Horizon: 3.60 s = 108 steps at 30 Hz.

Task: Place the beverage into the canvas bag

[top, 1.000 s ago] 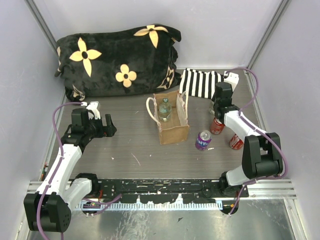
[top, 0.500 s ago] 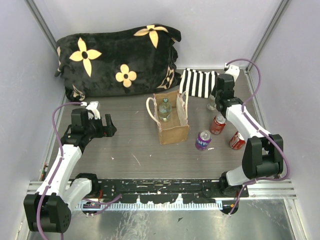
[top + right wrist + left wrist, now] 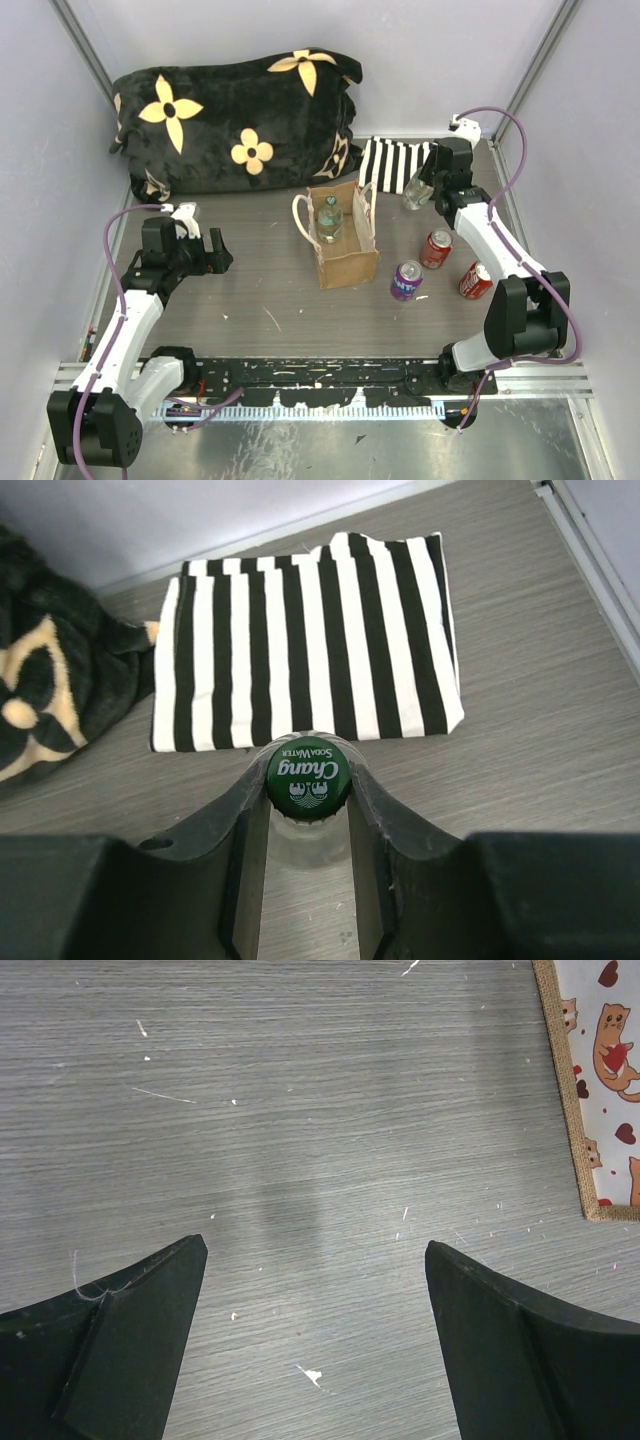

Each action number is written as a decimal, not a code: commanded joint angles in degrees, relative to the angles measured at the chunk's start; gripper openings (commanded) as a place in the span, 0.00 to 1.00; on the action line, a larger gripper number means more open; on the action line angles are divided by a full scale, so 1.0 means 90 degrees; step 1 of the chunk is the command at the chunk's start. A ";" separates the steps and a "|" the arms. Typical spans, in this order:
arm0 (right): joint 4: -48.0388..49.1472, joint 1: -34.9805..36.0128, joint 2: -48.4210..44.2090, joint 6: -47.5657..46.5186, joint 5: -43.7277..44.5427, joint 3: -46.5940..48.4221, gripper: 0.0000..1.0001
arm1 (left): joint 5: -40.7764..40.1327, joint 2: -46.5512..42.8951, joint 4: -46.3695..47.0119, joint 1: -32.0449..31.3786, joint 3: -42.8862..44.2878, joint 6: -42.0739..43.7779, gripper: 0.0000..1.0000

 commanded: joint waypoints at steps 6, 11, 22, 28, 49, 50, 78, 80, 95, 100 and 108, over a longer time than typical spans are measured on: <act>0.1168 0.0137 -0.0585 0.0241 -0.0527 0.0903 0.01 | 0.0095 -0.0133 -0.0033 0.0031 -0.0115 -0.0035 0.98; 0.1256 0.0342 -0.0555 0.0218 -0.0743 0.1071 0.01 | 0.0105 -0.0132 -0.0033 0.0026 -0.0117 -0.0033 0.98; 0.1641 0.0799 -0.0630 0.0286 -0.0814 0.1530 0.01 | 0.0107 -0.0120 -0.0038 0.0028 -0.0117 -0.0049 0.98; 0.1910 0.0965 -0.0710 0.0438 -0.1005 0.1807 0.01 | 0.0124 -0.0109 -0.0046 0.0031 -0.0109 -0.0059 0.98; 0.1626 0.1790 -0.1001 0.0506 -0.1531 0.1932 0.01 | 0.0145 -0.0110 -0.0062 0.0029 -0.0109 -0.0113 0.98; 0.1576 0.1839 -0.1038 0.0474 -0.1538 0.1880 0.01 | 0.0148 -0.0112 -0.0062 0.0026 -0.0108 -0.0113 0.98; 0.0518 0.2079 -0.2127 0.0400 -0.1606 0.0423 0.01 | 0.0218 -0.0103 -0.0074 0.0024 -0.0115 -0.0195 0.98; 0.0403 0.2099 -0.2111 0.0382 -0.1617 0.0404 0.01 | 0.0223 -0.0077 -0.0041 0.0031 -0.0134 -0.0196 0.98; 0.0144 0.2286 -0.1680 -0.0105 -0.1496 0.0307 0.01 | 0.0219 -0.0019 0.0016 0.0030 -0.0130 -0.0206 0.98; 0.0165 0.2470 -0.1400 -0.0383 -0.1294 0.0458 0.01 | 0.0214 -0.0017 0.0025 0.0030 -0.0134 -0.0212 0.98; 0.0297 0.2717 -0.1065 -0.0710 -0.0892 0.0485 0.01 | 0.0224 0.0030 0.0026 0.0031 -0.0116 -0.0219 0.98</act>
